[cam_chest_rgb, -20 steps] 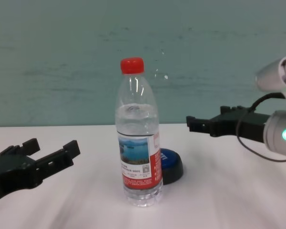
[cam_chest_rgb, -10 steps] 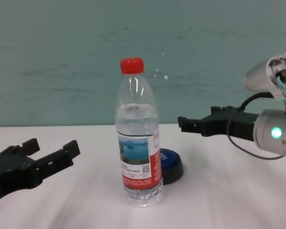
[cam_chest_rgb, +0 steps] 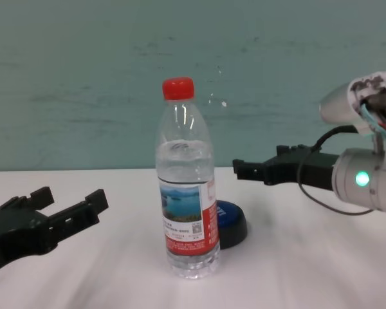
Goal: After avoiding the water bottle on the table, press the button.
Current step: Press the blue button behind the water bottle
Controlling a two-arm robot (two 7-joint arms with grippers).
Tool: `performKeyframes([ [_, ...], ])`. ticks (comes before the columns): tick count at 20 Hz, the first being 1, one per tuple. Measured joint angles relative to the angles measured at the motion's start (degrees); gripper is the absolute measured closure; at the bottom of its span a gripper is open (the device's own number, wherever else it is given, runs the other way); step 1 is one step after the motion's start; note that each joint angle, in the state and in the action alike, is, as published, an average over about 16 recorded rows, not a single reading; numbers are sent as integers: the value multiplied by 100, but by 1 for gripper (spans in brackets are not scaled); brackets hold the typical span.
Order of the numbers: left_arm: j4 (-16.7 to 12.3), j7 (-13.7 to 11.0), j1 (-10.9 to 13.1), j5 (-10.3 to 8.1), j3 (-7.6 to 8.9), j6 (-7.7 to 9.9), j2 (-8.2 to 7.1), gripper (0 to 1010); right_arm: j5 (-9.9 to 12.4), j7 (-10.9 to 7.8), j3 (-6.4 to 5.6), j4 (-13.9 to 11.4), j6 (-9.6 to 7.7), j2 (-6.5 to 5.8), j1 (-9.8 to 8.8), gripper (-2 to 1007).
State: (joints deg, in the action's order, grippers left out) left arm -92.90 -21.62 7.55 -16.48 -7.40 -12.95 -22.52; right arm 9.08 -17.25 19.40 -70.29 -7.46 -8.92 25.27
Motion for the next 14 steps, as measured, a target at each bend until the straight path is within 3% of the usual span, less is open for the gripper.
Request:
performKeyframes([
  [14, 0, 0, 0, 0, 0, 0, 0, 0, 30, -139, 141, 521, 53, 96, 335, 1],
])
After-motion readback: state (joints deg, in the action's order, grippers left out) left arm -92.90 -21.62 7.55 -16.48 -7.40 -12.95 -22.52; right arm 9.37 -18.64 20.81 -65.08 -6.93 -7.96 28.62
